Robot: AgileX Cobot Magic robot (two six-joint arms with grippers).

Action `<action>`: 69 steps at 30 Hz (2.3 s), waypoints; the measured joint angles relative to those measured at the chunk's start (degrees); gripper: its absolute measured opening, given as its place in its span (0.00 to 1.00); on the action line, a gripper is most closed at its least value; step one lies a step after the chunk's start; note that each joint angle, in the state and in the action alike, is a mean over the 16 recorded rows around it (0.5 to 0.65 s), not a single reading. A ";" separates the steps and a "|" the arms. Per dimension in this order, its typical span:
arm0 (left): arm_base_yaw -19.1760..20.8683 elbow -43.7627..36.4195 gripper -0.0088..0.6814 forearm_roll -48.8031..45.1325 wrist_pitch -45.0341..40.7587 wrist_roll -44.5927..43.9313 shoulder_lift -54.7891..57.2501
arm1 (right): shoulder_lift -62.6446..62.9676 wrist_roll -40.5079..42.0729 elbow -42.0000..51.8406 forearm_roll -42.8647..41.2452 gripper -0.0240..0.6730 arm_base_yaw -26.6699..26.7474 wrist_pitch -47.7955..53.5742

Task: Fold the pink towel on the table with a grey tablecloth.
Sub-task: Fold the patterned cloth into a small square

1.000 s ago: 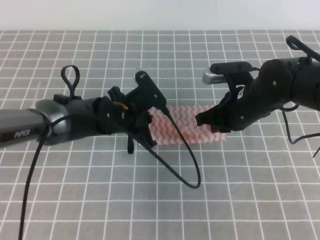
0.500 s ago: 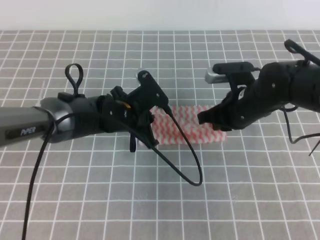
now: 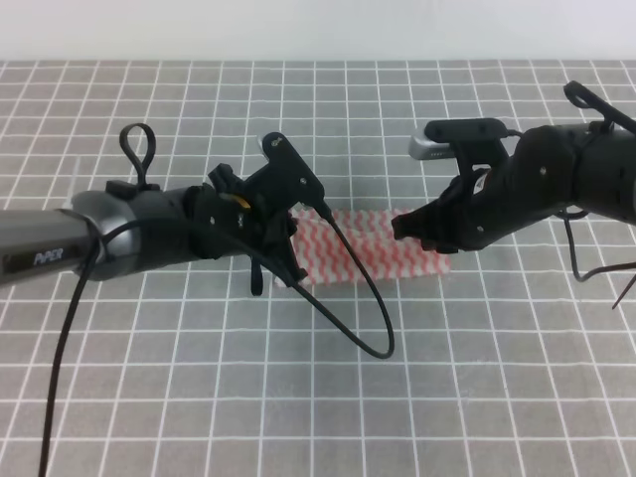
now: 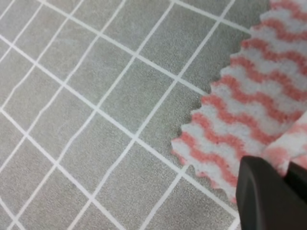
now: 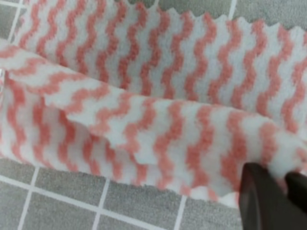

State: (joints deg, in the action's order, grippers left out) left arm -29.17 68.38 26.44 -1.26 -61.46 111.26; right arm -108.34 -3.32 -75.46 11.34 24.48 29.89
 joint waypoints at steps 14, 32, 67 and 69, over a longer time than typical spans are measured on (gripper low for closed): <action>-0.02 1.10 0.01 0.06 -0.15 -0.01 1.79 | -0.50 0.00 0.01 0.10 0.01 -0.01 -1.07; -0.01 2.96 0.01 0.09 -0.50 0.05 3.81 | -1.96 0.01 0.01 0.20 0.01 0.00 -2.75; 1.15 3.94 0.08 0.12 -0.69 0.09 5.18 | -2.19 0.12 -0.01 0.38 0.09 0.00 -5.62; 1.15 3.94 0.12 0.12 -0.21 0.10 5.22 | -2.33 0.12 -0.01 0.46 0.13 0.00 -5.90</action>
State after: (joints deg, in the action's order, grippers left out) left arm -28.01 72.32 26.56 -1.46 -61.37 116.48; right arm -110.67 -3.20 -75.47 11.80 24.48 23.99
